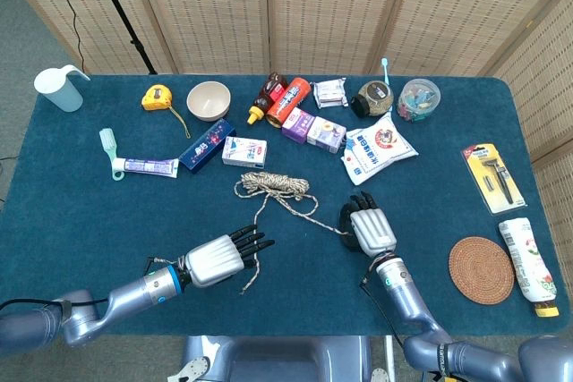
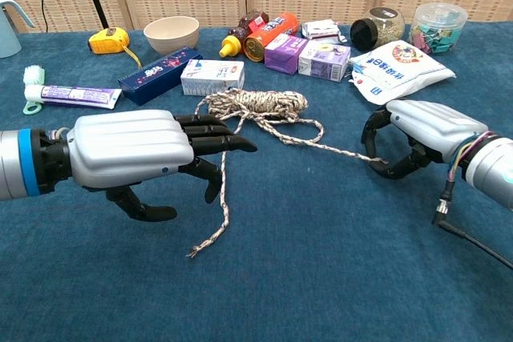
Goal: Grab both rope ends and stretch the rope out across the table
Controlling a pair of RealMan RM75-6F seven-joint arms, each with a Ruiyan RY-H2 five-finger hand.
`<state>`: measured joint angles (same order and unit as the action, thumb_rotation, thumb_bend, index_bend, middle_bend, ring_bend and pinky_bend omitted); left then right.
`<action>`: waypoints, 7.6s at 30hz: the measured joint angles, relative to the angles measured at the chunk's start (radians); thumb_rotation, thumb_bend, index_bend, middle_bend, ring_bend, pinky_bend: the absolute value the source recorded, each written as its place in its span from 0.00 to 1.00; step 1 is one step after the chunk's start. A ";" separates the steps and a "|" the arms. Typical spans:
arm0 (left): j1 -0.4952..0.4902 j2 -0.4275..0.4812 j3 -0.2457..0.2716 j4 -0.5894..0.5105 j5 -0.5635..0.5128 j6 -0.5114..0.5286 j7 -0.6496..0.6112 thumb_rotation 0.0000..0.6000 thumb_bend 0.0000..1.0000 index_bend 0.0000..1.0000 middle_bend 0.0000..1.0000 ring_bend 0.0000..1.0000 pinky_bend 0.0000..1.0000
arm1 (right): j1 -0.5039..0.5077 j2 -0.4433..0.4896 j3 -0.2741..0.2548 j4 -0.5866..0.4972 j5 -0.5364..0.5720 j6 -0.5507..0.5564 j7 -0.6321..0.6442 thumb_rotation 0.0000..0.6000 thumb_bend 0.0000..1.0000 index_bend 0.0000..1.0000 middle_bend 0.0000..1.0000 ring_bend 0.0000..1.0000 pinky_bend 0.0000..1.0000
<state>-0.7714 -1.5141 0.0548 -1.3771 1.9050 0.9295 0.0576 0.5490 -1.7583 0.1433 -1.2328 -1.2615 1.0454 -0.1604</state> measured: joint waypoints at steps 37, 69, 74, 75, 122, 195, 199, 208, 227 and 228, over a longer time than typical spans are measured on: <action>-0.079 -0.183 0.020 0.155 -0.097 -0.044 0.019 1.00 0.34 0.45 0.00 0.00 0.00 | -0.011 0.000 0.004 0.050 -0.008 -0.015 0.059 1.00 0.44 0.62 0.34 0.15 0.00; -0.102 -0.224 0.031 0.182 -0.151 -0.050 0.042 1.00 0.43 0.55 0.00 0.00 0.00 | -0.021 -0.002 0.006 0.069 -0.011 -0.014 0.086 1.00 0.44 0.63 0.35 0.16 0.00; -0.102 -0.226 0.035 0.185 -0.153 -0.046 0.043 1.00 0.43 0.56 0.00 0.00 0.00 | -0.022 -0.002 0.007 0.070 -0.014 -0.012 0.087 1.00 0.44 0.63 0.35 0.16 0.00; -0.103 -0.225 0.035 0.185 -0.154 -0.045 0.043 1.00 0.43 0.56 0.00 0.00 0.00 | -0.022 -0.001 0.007 0.070 -0.014 -0.011 0.087 1.00 0.44 0.63 0.35 0.16 0.00; 0.101 0.091 0.074 0.057 -0.200 0.270 -0.071 1.00 0.43 0.63 0.00 0.00 0.00 | -0.030 0.134 0.017 -0.106 -0.086 0.078 0.044 1.00 0.44 0.65 0.37 0.18 0.00; 0.371 0.282 0.002 0.248 -0.331 0.352 -0.264 1.00 0.43 0.64 0.01 0.00 0.00 | -0.122 0.351 0.031 -0.148 -0.045 0.145 0.072 1.00 0.44 0.65 0.37 0.19 0.00; 0.347 0.278 -0.005 0.202 -0.302 0.349 -0.233 1.00 0.43 0.64 0.01 0.00 0.00 | -0.102 0.336 0.034 -0.174 -0.063 0.138 0.071 1.00 0.44 0.65 0.37 0.19 0.00; 0.294 0.261 -0.025 0.106 -0.263 0.326 -0.148 1.00 0.43 0.63 0.01 0.00 0.00 | -0.070 0.299 0.031 -0.194 -0.082 0.112 0.067 1.00 0.44 0.63 0.36 0.18 0.00; 0.221 0.207 -0.057 -0.029 -0.302 0.198 -0.016 1.00 0.27 0.01 0.00 0.00 0.00 | -0.055 0.270 0.002 -0.196 -0.030 0.043 0.008 1.00 0.45 0.06 0.00 0.00 0.00; 0.220 0.209 -0.059 -0.034 -0.307 0.196 -0.015 1.00 0.27 0.00 0.00 0.00 0.00 | -0.056 0.276 0.002 -0.202 -0.028 0.043 0.004 1.00 0.45 0.05 0.00 0.00 0.00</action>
<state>-0.5515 -1.3053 -0.0039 -1.4112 1.5985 1.1260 0.0429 0.4931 -1.4823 0.1451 -1.4345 -1.2895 1.0879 -0.1566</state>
